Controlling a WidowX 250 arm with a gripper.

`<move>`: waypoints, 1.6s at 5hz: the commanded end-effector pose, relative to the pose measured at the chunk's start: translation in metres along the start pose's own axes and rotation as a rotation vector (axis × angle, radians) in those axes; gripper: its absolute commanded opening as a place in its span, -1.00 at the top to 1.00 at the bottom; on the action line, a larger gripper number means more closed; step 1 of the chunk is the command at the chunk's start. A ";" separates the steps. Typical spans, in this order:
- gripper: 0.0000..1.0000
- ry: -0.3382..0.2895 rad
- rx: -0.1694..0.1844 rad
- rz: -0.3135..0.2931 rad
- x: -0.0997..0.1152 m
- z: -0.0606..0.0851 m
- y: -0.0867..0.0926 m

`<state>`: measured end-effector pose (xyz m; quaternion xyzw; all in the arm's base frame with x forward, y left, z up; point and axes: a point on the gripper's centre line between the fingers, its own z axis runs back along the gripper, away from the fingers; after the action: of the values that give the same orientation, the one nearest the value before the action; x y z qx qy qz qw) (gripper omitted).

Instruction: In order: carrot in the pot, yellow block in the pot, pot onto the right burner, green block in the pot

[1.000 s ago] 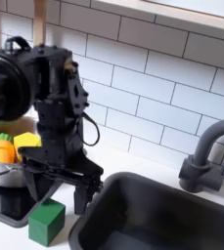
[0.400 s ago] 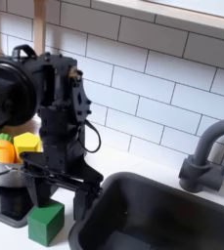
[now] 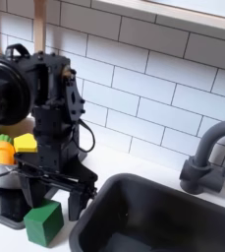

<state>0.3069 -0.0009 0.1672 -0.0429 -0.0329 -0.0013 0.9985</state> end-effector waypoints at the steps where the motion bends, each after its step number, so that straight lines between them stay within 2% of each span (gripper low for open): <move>1: -1.00 0.000 -0.001 -0.003 0.000 0.000 -0.002; 5: -1.00 -0.019 0.001 -0.001 0.003 0.004 0.000; 8: -1.00 -0.016 0.003 0.000 0.003 -0.002 0.002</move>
<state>0.3101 -0.0011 0.1663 -0.0421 -0.0437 -0.0045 0.9981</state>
